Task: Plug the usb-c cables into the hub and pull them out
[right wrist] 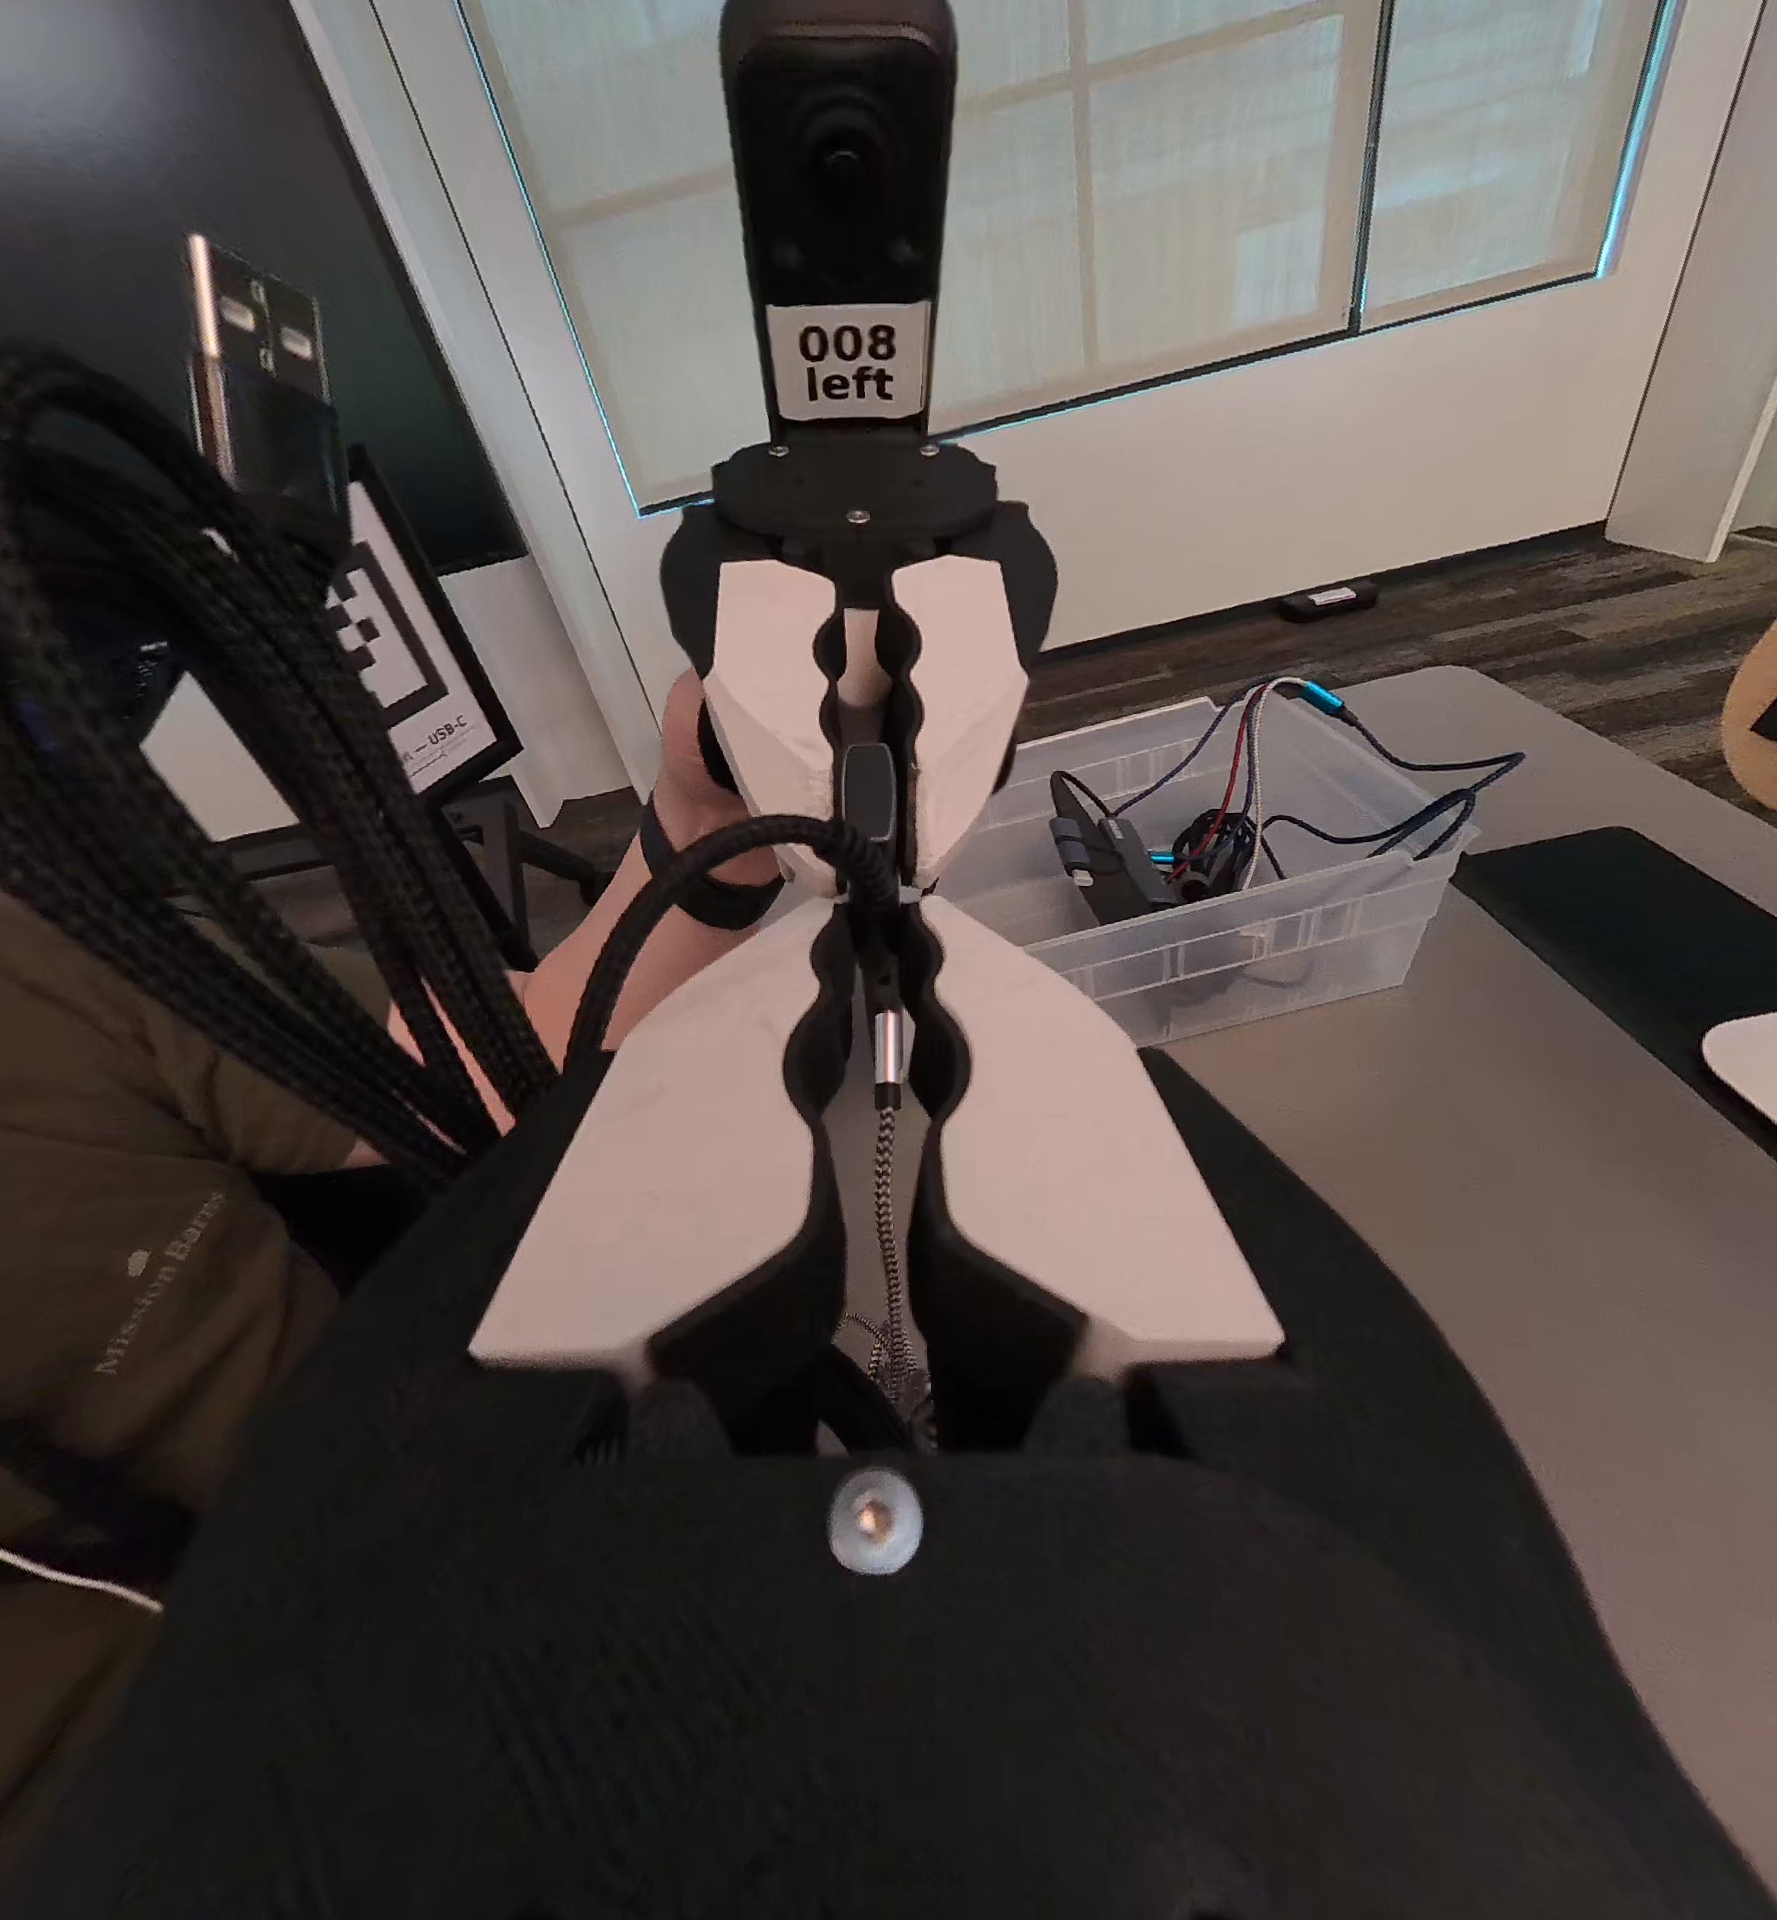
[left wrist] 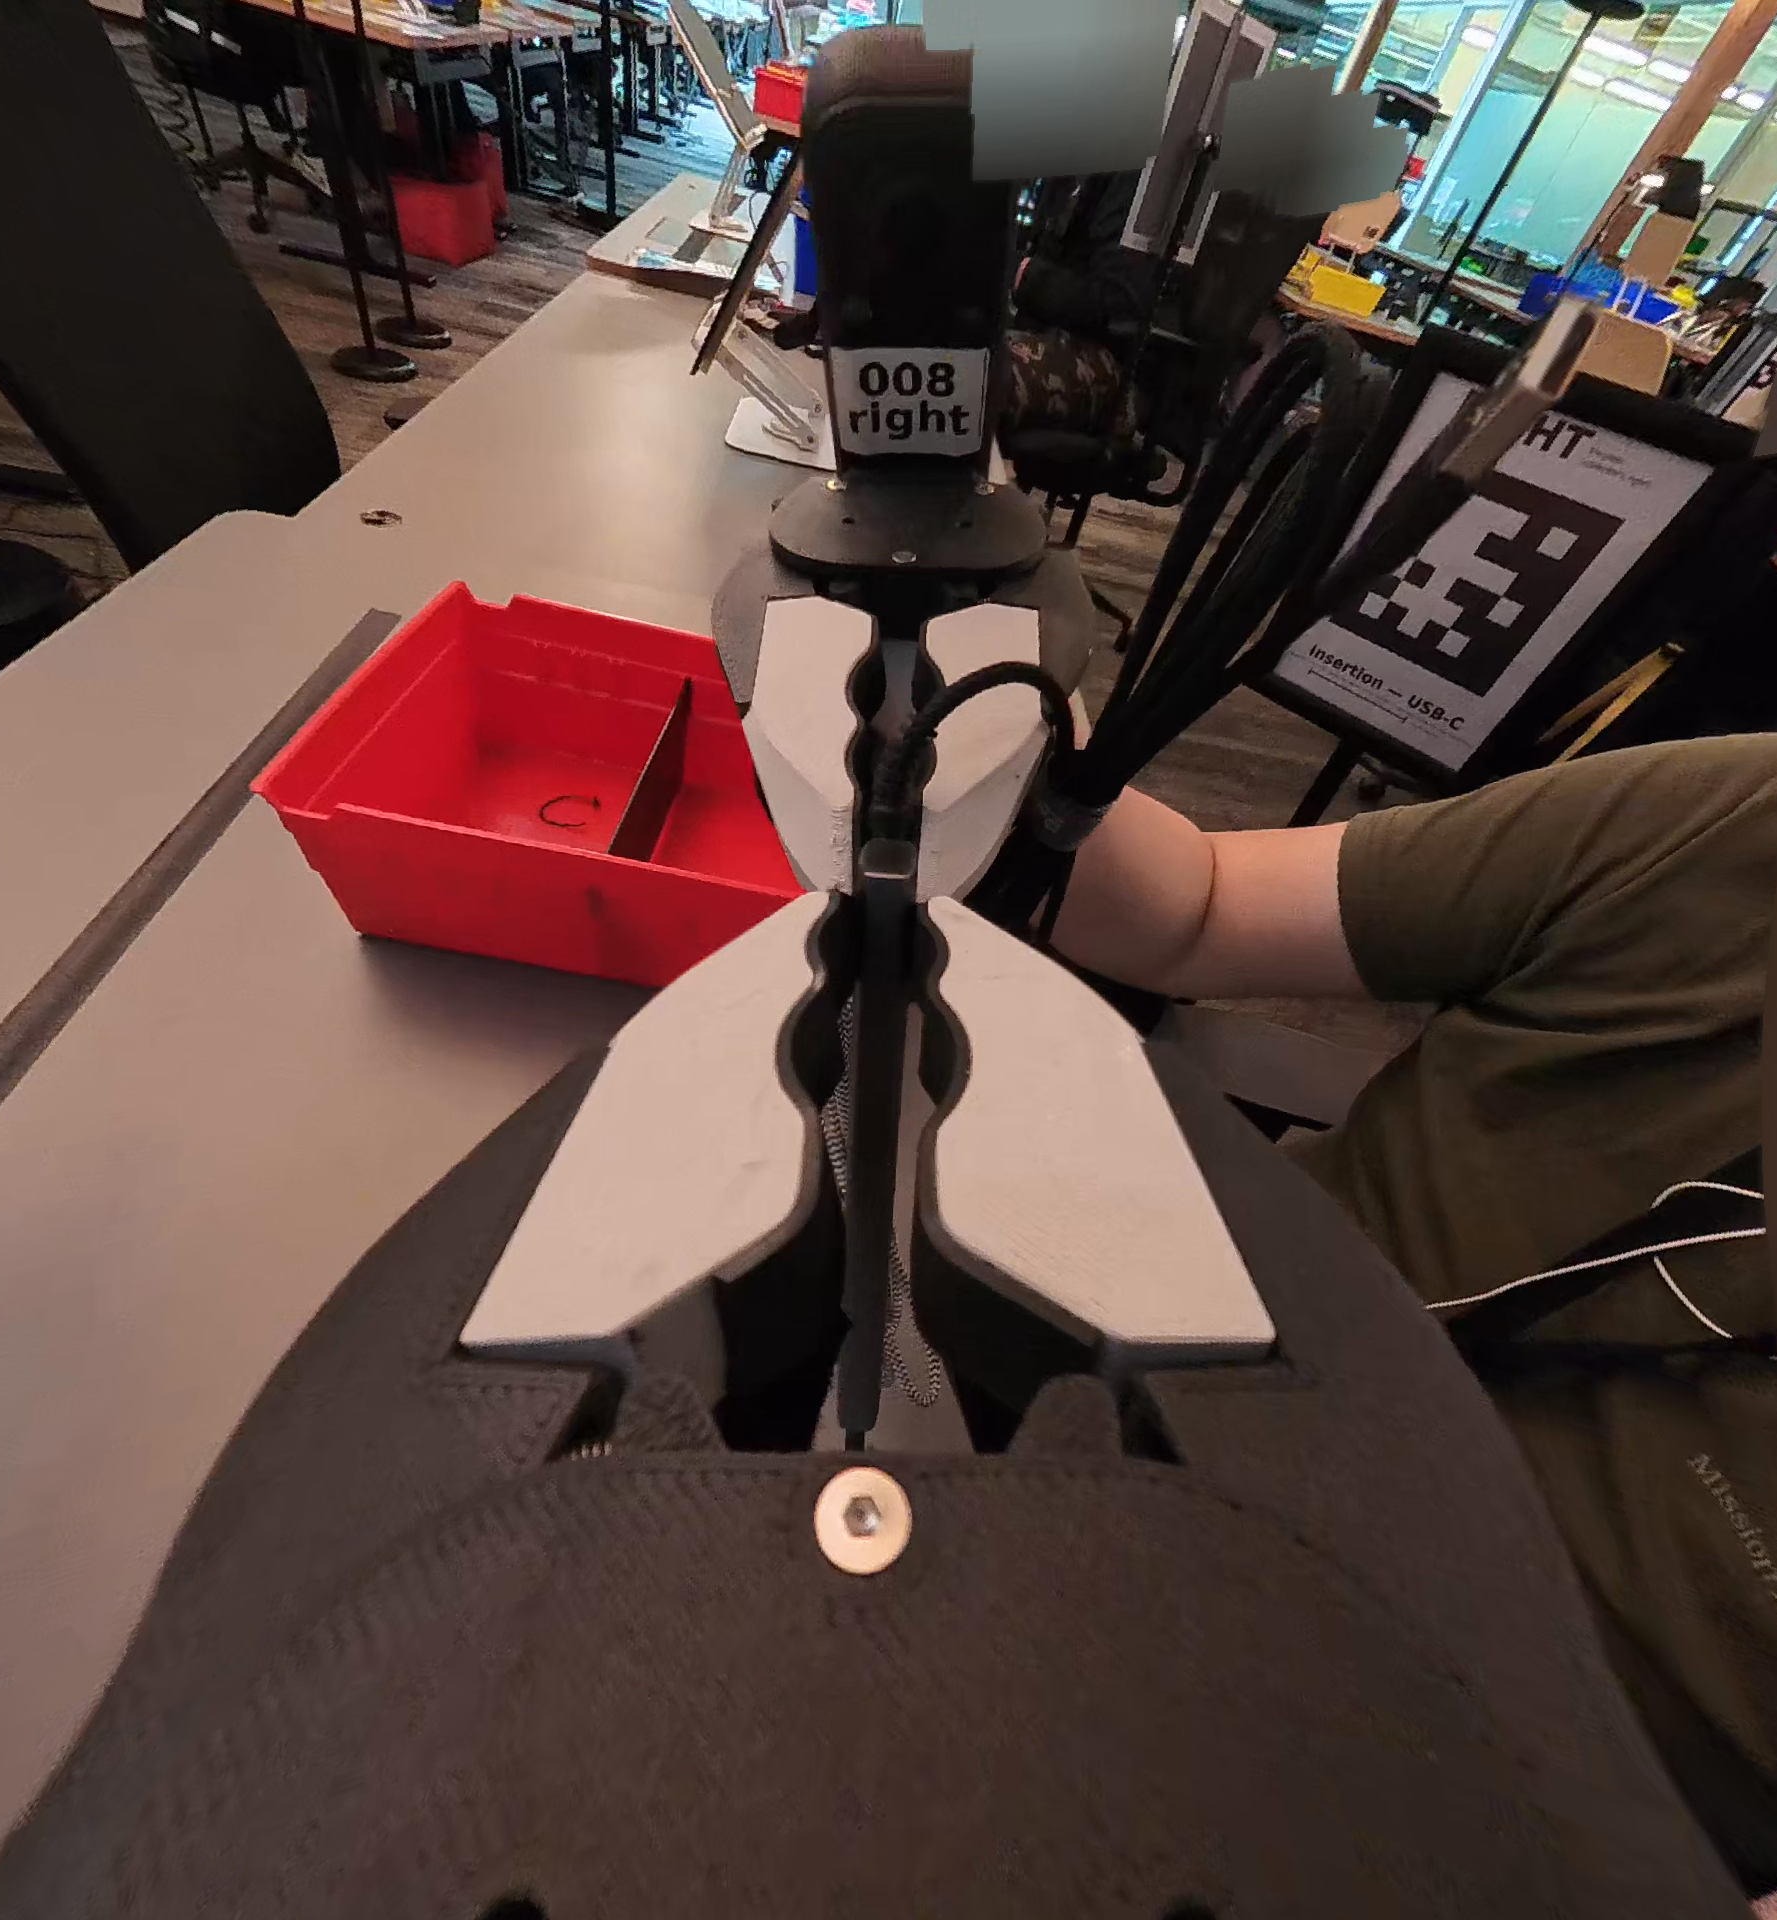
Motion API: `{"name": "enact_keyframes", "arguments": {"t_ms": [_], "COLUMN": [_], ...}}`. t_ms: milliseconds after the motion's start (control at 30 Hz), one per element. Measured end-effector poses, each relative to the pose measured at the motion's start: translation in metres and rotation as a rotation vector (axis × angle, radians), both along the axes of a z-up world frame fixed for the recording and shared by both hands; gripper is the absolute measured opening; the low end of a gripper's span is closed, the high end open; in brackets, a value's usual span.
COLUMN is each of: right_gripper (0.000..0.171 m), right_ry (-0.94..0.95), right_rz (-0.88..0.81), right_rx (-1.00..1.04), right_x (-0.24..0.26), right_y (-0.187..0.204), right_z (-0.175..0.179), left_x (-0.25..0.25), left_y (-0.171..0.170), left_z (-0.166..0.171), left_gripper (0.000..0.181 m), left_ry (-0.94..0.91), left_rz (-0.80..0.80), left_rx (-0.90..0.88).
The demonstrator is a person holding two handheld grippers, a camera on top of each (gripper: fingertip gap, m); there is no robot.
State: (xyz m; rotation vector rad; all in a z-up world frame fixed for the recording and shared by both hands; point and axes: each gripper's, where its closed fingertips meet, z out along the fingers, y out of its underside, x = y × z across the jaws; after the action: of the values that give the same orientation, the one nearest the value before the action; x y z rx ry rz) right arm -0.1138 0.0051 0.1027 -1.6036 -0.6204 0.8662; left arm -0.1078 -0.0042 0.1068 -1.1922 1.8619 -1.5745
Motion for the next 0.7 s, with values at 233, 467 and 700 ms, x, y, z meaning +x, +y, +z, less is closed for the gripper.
{"name": "enact_keyframes", "arguments": {"t_ms": [233,467,700], "right_gripper": [0.01,0.009,0.01], "right_ry": [-0.076,-0.02,-0.454], "right_rz": [-0.079,-0.375,-0.662], "right_rx": [-0.01,0.0,-0.307], "right_x": [0.025,0.148,0.242], "right_y": [-0.004,-0.037,-0.077], "right_z": [-0.001,0.024,-0.055], "left_x": [-0.007,-0.117,-0.103], "left_y": [0.028,0.091,0.065], "left_z": [0.019,0.081,0.075], "left_gripper": [0.009,0.009,0.009], "left_ry": [-0.081,-0.349,-0.283], "left_rz": [0.164,0.286,0.225], "left_rx": [0.001,-0.099,-0.062]}}
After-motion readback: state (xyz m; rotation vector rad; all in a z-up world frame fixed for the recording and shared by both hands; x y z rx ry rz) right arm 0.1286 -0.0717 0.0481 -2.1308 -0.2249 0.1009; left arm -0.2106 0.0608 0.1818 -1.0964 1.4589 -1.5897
